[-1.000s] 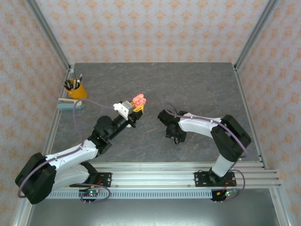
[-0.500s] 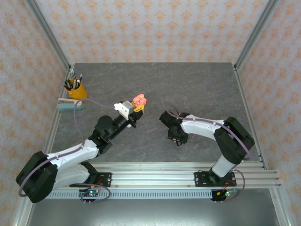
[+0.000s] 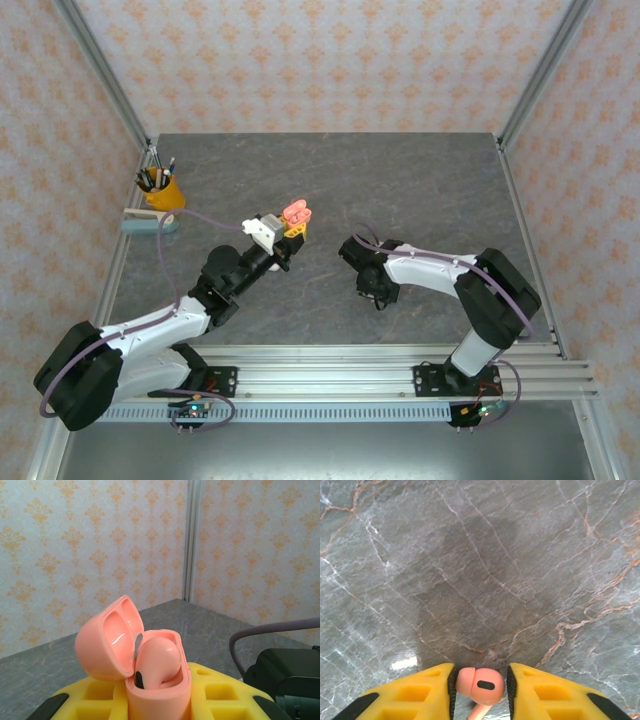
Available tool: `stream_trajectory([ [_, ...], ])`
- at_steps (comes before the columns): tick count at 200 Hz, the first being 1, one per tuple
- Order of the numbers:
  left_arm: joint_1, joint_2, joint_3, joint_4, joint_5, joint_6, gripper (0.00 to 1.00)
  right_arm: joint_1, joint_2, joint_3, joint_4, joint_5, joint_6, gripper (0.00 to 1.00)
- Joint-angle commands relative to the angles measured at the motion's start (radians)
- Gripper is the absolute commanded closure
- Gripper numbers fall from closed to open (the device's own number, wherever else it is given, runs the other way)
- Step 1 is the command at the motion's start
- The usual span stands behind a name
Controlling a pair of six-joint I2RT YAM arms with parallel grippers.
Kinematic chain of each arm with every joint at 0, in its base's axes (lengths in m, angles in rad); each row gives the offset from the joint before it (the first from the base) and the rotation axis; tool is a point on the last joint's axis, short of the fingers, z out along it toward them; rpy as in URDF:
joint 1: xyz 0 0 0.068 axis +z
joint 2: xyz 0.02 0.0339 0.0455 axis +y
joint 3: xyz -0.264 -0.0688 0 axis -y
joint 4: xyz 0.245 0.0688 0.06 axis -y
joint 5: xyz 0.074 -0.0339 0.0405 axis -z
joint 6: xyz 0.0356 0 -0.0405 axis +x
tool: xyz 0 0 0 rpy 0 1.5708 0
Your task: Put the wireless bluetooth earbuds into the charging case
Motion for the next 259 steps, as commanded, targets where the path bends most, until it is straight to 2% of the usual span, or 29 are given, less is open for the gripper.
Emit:
stream_trajectory([
  [1, 0.009, 0.007, 0.014, 0.052, 0.001, -0.010, 1.00, -0.005, -0.008, -0.021, -0.010, 0.021, -0.026, 0.69],
  [21, 0.009, 0.006, 0.013, 0.051, 0.002, -0.010, 1.00, -0.008, -0.025, -0.030, -0.003, 0.021, -0.039, 0.73],
  [84, 0.009, 0.006, 0.023, 0.039, 0.004, -0.012, 1.00, -0.011, -0.108, -0.061, 0.045, 0.031, -0.095, 0.75],
  [145, 0.009, -0.007, 0.026, 0.016, 0.018, -0.013, 1.00, -0.011, -0.318, -0.059, 0.092, 0.128, -0.212, 0.76],
  [206, 0.009, -0.011, 0.041, -0.011, 0.060, -0.015, 1.00, -0.012, -0.496, 0.110, 0.153, 0.216, -0.470, 0.75],
  [259, 0.008, 0.031, 0.076, -0.003, 0.102, -0.026, 1.00, -0.015, -0.492, 0.305, 0.237, 0.143, -0.684, 0.74],
])
